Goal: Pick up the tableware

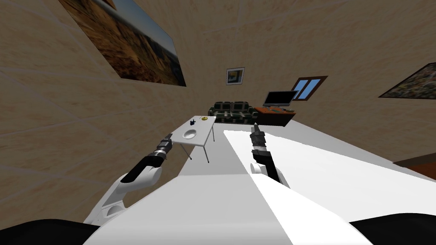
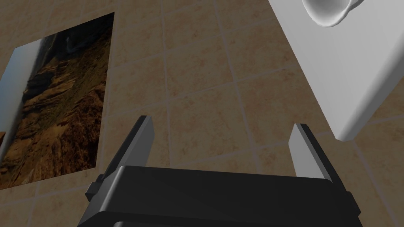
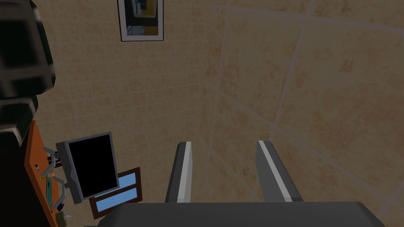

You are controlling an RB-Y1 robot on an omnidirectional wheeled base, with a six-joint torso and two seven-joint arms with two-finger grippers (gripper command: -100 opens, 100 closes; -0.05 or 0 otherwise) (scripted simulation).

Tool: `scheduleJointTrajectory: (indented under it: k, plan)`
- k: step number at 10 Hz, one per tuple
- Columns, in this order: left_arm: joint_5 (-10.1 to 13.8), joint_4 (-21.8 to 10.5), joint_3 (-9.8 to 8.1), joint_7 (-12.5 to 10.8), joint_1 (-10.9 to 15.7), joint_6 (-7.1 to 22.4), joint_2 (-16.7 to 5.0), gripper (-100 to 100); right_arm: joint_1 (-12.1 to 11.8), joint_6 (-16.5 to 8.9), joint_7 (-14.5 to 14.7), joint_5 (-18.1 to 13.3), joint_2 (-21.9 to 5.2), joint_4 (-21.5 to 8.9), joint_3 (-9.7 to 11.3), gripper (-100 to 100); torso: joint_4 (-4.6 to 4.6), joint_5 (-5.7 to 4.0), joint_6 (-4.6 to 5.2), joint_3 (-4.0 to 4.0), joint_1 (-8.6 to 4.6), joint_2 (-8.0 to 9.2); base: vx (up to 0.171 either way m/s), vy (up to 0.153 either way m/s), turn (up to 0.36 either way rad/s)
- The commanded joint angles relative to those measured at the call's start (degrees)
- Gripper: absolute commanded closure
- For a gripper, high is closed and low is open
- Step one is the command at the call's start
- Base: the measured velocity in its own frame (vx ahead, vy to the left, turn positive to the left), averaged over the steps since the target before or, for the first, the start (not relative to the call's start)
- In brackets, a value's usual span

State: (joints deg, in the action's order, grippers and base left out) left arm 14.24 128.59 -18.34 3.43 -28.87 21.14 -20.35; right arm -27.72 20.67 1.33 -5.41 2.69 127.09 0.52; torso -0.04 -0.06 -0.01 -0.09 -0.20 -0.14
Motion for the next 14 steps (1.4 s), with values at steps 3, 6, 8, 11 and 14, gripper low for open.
scheduleJointTrajectory:
  k: [3, 6, 8, 11, 14]
  plan:
    - [1.3, 0.1, -1.27, 0.5, -0.2, 5.0, -1.0, -100, 0.0, 0.0, 0.0, 0.0, 0.0, 0.0, 0.0, 0, 0.0, -0.01, 0.0, -0.01, -0.05, -0.02, 0.039, -0.064, 0.012]
    - [3.7, -0.9, -3.43, 0.9, -0.1, 10.3, -3.0, -100, 0.0, 0.0, 0.0, 0.0, 0.0, 0.0, 0.0, 0, -0.01, 0.01, 0.0, -0.02, 0.02, -0.03, 0.058, -0.067, 0.024]
    - [3.7, -0.9, -3.43, 0.9, -0.1, 12.1, -3.0, -100, 0.0, 0.0, 0.0, 0.0, 0.0, 0.0, 0.0, 0, -0.02, -0.01, 0.0, -0.04, -0.03, -0.08, 0.04, -0.053, 0.01]
    - [6.1, -1.9, -5.41, 1.0, 0.1, 17.5, -5.1, -100, 0.0, 0.0, 0.0, 0.0, 0.0, 0.0, 0.0, 0, 0.0, 0.01, 0.0, -0.01, 0.05, -0.02, 0.058, -0.06, 0.035]
    - [7.3, -2.5, -6.33, 0.8, 0.2, 22.0, -6.1, -100, 0.0, 0.0, 0.0, 0.0, 0.0, 0.0, 0.0, 0, -0.04, -0.02, 0.0, -0.1, -0.08, -0.18, 0.081, -0.073, 0.036]
